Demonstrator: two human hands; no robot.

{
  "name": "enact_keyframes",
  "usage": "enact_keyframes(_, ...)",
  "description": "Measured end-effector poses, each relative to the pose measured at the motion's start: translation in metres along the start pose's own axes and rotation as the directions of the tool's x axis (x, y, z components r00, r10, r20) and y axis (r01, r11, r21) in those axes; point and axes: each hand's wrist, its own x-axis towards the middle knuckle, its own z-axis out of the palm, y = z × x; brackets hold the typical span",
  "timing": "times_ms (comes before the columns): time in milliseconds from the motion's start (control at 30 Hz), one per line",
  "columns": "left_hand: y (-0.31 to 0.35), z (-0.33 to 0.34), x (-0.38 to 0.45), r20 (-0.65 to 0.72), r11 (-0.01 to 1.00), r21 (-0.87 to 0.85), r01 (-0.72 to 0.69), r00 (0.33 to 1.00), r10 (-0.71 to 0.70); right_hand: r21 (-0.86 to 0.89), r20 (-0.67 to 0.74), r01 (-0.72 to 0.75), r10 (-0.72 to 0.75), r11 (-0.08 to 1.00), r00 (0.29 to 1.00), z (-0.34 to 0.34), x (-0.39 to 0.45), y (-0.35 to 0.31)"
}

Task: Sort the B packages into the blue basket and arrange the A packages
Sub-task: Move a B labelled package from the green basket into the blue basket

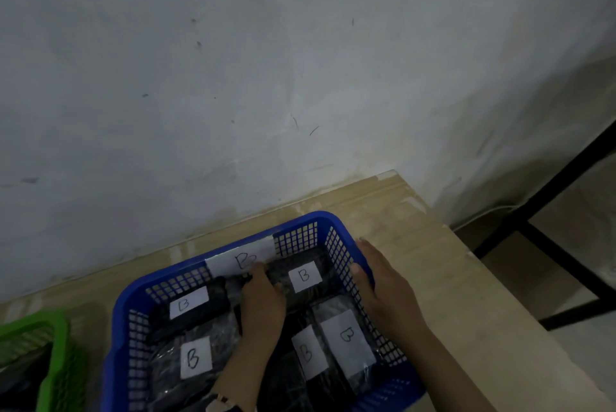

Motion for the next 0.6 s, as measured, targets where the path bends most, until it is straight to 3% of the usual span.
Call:
enact_keyframes(167, 0.0, -0.002, -0.003, 0.105, 0.977, 0.208, -0.053, 0.994, 0.031, -0.005, -0.006, 0.004, -0.004, 1.0, 1.0, -0.001, -0.002, -0.004)
enact_keyframes(267, 0.004, -0.006, -0.008, 0.139, 0.97, 0.233, -0.065, 0.99, 0.033, -0.033, -0.012, 0.017, -0.017, 0.999, 1.0, -0.002, -0.002, -0.006)
enact_keyframes(433, 0.004, -0.037, -0.033, 0.02, 0.951, 0.175, -0.256, 0.966, 0.256, -0.121, -0.002, 0.045, -0.046, 0.992, 0.999, -0.004, -0.003, -0.01)
enact_keyframes(600, -0.026, -0.09, -0.076, -0.081, 0.925, 0.17, -0.34, 0.931, 0.356, -0.262, -0.111, 0.09, -0.123, 0.961, 0.986, -0.002, -0.017, -0.037)
